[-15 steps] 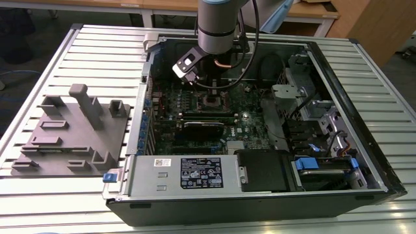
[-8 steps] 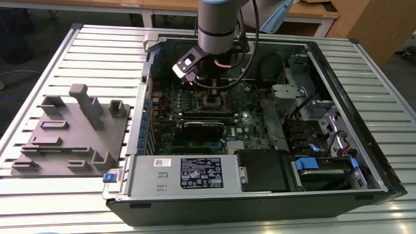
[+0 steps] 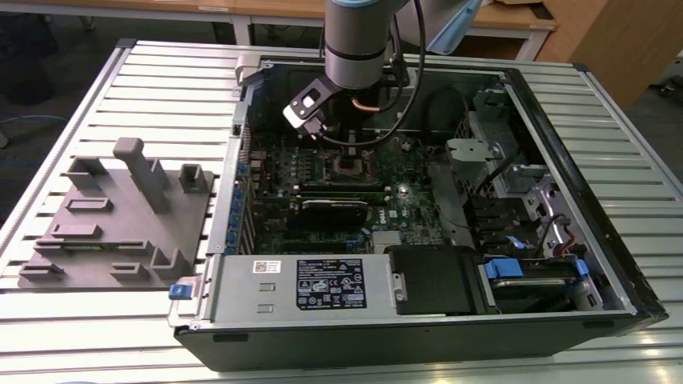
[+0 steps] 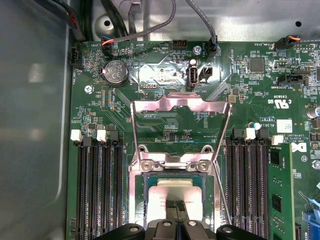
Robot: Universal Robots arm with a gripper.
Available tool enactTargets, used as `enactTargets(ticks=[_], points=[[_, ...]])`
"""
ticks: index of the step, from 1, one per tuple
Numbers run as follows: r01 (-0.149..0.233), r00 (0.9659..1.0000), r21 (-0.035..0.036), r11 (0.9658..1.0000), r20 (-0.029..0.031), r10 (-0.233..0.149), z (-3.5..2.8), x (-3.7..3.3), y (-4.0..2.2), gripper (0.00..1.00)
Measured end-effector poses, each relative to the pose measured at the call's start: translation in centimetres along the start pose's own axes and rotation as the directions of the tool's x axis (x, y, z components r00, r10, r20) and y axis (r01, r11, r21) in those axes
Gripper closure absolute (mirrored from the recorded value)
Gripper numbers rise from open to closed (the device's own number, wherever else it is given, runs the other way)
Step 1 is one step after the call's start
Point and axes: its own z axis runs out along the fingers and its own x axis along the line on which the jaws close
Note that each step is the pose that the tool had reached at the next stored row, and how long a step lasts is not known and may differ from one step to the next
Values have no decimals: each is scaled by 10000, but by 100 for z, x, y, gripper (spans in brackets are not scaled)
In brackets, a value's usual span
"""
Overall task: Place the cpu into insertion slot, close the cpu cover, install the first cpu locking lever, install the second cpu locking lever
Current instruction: 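Place the cpu into insertion slot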
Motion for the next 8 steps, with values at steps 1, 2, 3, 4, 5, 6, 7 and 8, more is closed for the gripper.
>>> enactTargets(ticks=[1, 2, 3, 4, 5, 6, 7, 8], points=[[-1, 10000, -1, 10000, -1, 1, 1, 0, 0, 90], [-1, 10000, -1, 10000, -2, 1, 1, 0, 0, 90], [-1, 10000, -1, 10000, -2, 1, 2, 0, 0, 90], [0, 10000, -1, 10000, -3, 0, 2, 0, 0, 90], [0, 10000, -2, 10000, -3, 0, 3, 0, 0, 90], [0, 10000, -1, 10000, -2, 0, 4, 0, 0, 90], [0, 10000, -1, 10000, -2, 0, 4, 0, 0, 90], [0, 10000, -1, 10000, -3, 0, 4, 0, 0, 90]])
